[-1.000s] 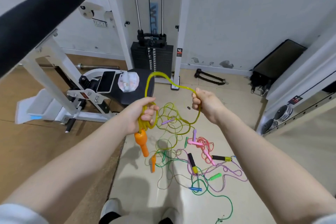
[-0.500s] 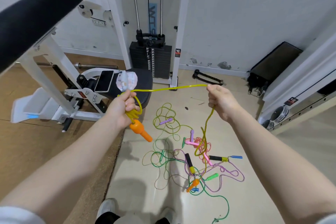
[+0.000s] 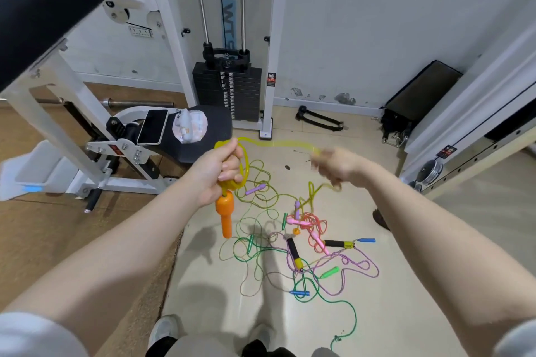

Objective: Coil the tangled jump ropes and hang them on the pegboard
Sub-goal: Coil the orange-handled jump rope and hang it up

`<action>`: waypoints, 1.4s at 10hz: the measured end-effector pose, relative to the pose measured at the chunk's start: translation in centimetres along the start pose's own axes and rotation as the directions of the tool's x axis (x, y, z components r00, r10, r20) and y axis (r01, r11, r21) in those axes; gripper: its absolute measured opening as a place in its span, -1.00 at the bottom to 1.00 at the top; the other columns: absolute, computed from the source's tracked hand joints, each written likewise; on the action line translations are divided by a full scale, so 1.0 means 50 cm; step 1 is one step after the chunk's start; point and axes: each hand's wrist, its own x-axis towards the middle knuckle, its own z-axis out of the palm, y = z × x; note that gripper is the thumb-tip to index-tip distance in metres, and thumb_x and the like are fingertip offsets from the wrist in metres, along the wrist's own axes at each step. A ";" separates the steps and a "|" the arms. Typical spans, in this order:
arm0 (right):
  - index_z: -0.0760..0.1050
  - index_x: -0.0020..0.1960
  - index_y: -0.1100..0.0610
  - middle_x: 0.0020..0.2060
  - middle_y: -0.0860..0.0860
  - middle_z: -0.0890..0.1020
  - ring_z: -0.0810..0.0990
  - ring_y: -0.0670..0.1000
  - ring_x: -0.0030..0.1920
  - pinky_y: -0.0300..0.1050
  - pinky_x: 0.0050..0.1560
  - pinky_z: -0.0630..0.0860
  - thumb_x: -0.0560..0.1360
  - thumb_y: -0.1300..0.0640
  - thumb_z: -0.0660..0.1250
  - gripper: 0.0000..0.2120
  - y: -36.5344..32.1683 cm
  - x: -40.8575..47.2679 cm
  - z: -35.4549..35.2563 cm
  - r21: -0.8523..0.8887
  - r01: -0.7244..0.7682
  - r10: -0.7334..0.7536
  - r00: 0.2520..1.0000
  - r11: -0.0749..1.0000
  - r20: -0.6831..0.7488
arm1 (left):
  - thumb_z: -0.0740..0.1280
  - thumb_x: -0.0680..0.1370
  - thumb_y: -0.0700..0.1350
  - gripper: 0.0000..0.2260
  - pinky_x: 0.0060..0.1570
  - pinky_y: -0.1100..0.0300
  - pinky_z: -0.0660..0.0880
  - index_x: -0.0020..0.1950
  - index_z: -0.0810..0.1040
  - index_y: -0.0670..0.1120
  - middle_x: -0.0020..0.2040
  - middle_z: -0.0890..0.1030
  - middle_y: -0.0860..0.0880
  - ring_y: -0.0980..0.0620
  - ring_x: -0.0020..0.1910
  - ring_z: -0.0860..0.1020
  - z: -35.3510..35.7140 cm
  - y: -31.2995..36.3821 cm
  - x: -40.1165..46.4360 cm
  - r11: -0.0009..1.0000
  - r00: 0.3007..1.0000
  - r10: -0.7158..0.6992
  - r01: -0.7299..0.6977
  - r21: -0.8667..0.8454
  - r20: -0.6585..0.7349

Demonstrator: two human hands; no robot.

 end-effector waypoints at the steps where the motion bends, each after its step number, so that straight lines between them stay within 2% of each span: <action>1: 0.39 -0.35 0.09 -0.43 -0.01 0.40 0.33 -0.02 -0.39 -0.17 -0.38 0.25 0.57 0.12 0.17 -0.69 -0.009 0.004 0.005 -0.057 -0.003 -0.010 0.974 0.998 -0.227 | 0.17 0.60 0.05 -0.68 -0.54 0.35 0.34 -0.28 0.38 -0.09 -0.64 0.22 0.08 0.18 -0.71 0.16 -0.003 -0.010 0.007 0.998 0.999 -0.043 0.041 -0.056 -0.033; 2: 0.43 -0.18 0.10 -0.40 -0.06 0.42 0.36 -0.06 -0.34 -0.13 -0.28 0.28 0.53 0.16 0.17 -0.87 -0.060 -0.002 0.000 0.277 0.301 -0.040 0.740 0.912 -0.672 | 0.16 0.60 0.05 -0.67 -0.54 0.34 0.33 -0.29 0.36 -0.08 -0.63 0.21 0.09 0.17 -0.70 0.15 0.000 -0.016 0.007 0.999 0.999 -0.042 0.041 -0.025 -0.018; 3: 0.38 0.00 0.07 -0.41 -0.03 0.47 0.44 -0.03 -0.36 -0.14 -0.18 0.40 0.59 0.00 0.07 -0.82 -0.073 -0.012 0.016 0.544 0.258 0.009 0.898 0.798 -0.439 | 0.14 0.61 0.05 -0.67 -0.50 0.32 0.30 -0.30 0.32 -0.08 -0.61 0.20 0.08 0.16 -0.69 0.14 0.007 -0.018 0.002 0.998 0.999 -0.037 0.037 0.055 -0.007; 4: 0.46 -0.18 0.14 -0.54 -0.01 0.39 0.37 -0.03 -0.50 -0.19 -0.34 0.38 0.57 -0.17 0.10 -0.59 -0.055 -0.021 0.015 0.188 0.005 -0.001 1.000 0.982 -0.021 | 0.14 0.61 0.07 -0.64 -0.48 0.32 0.29 -0.34 0.27 -0.04 -0.60 0.20 0.09 0.16 -0.68 0.13 -0.004 -0.018 0.002 0.996 0.997 -0.058 0.060 0.068 -0.041; 5: 0.41 -0.26 0.08 -0.43 -0.07 0.39 0.33 -0.12 -0.43 -0.19 -0.36 0.29 0.49 0.10 0.31 -0.82 -0.075 -0.012 -0.008 0.158 0.321 -0.192 0.822 0.934 -0.536 | 0.19 0.60 0.06 -0.63 -0.52 0.31 0.31 -0.37 0.23 -0.02 -0.59 0.18 0.09 0.16 -0.68 0.13 -0.024 -0.024 0.000 0.990 0.993 -0.074 0.085 0.111 -0.097; 6: 0.37 -0.22 0.05 -0.42 -0.05 0.37 0.26 -0.14 -0.50 -0.28 -0.46 0.25 0.55 0.10 0.26 -0.83 -0.121 -0.018 -0.012 0.579 0.572 -0.078 0.747 0.580 -0.660 | 0.25 0.58 -0.04 -0.66 -0.44 0.28 0.32 -0.37 0.26 -0.03 -0.59 0.19 0.09 0.15 -0.65 0.14 -0.026 -0.036 -0.005 0.963 0.994 -0.035 0.061 0.263 -0.102; 7: 0.45 -0.21 0.13 -0.45 0.04 0.37 0.29 -0.02 -0.50 -0.22 -0.46 0.26 0.61 -0.01 0.11 -0.68 -0.097 -0.018 0.023 0.409 0.087 -0.023 0.987 0.908 -0.160 | 0.27 0.57 -0.17 -0.69 -0.46 0.29 0.34 -0.35 0.28 -0.03 -0.60 0.19 0.09 0.15 -0.65 0.15 -0.007 -0.042 -0.007 0.964 0.996 -0.025 0.048 0.262 -0.091; 8: 0.55 -0.11 0.22 -0.42 0.01 0.39 0.30 0.00 -0.48 -0.20 -0.45 0.26 0.57 0.04 0.20 -0.72 -0.028 -0.024 0.055 -0.627 -0.032 0.280 0.912 0.778 0.300 | 0.22 0.60 -0.15 -0.70 -0.46 0.31 0.33 -0.34 0.30 -0.04 -0.60 0.18 0.10 0.17 -0.67 0.14 -0.007 -0.043 -0.010 0.992 0.993 -0.077 0.085 0.098 -0.085; 9: 0.48 -0.28 0.11 -0.45 -0.05 0.35 0.28 -0.06 -0.46 -0.24 -0.46 0.23 0.59 0.09 0.17 -0.71 -0.014 -0.026 0.068 -0.319 -0.010 0.080 0.975 0.948 0.209 | 0.19 0.60 -0.05 -0.60 -0.44 0.29 0.42 -0.44 0.24 -0.05 -0.55 0.26 0.04 0.14 -0.66 0.24 -0.020 -0.038 -0.017 0.988 0.988 -0.150 0.151 0.043 -0.025; 10: 0.41 -0.32 0.11 -0.55 -0.06 0.29 0.21 -0.08 -0.53 -0.28 -0.53 0.14 0.57 0.16 0.15 -0.71 -0.034 -0.023 0.055 0.432 0.087 -0.023 0.988 0.897 -0.152 | 0.19 0.59 -0.03 -0.51 -0.32 0.20 0.58 -0.56 0.27 -0.06 -0.46 0.46 -0.05 0.08 -0.55 0.49 -0.022 -0.034 -0.025 0.984 0.987 -0.163 0.162 0.080 0.006; 11: 0.40 -0.25 0.12 -0.58 -0.09 0.27 0.17 -0.09 -0.57 -0.28 -0.51 0.10 0.55 0.28 0.15 -0.78 -0.063 -0.025 0.036 0.675 0.209 -0.027 0.963 0.708 -0.270 | 0.16 0.59 -0.02 -0.48 -0.36 0.21 0.60 -0.59 0.29 -0.06 -0.43 0.51 -0.06 0.06 -0.52 0.54 -0.016 -0.035 -0.032 0.983 0.983 -0.157 0.147 0.108 0.094; 12: 0.39 -0.28 0.11 -0.61 -0.10 0.28 0.16 -0.07 -0.55 -0.32 -0.59 0.09 0.59 0.17 0.11 -0.72 -0.055 -0.018 0.031 0.544 0.142 0.021 0.959 0.827 -0.282 | 0.36 0.44 0.05 -0.55 -0.39 0.23 0.59 -0.59 0.38 -0.09 -0.38 0.56 -0.06 0.05 -0.43 0.61 -0.004 -0.025 -0.051 0.994 0.948 -0.108 0.110 0.010 0.301; 13: 0.36 -0.27 0.15 -0.51 0.02 0.29 0.18 -0.04 -0.51 -0.35 -0.62 0.08 0.63 -0.01 0.02 -0.62 -0.018 -0.018 0.045 0.279 -0.080 0.117 0.986 0.957 -0.117 | 0.47 0.39 0.04 -0.71 -0.18 0.21 0.61 -0.21 0.65 -0.20 0.01 0.65 -0.21 -0.12 0.03 0.64 0.008 -0.005 -0.063 0.963 0.795 0.028 0.142 -0.231 0.606; 14: 0.38 -0.10 0.22 -0.43 0.05 0.32 0.26 -0.02 -0.51 -0.27 -0.56 0.19 0.62 -0.12 0.01 -0.58 0.012 -0.036 0.079 -0.053 -0.164 0.168 0.981 0.985 0.098 | 0.12 0.63 -0.07 -0.60 0.02 0.06 0.57 0.39 0.34 -0.27 0.40 0.33 -0.31 -0.22 0.16 0.55 0.012 0.023 -0.068 0.893 0.701 0.210 0.146 -0.426 0.681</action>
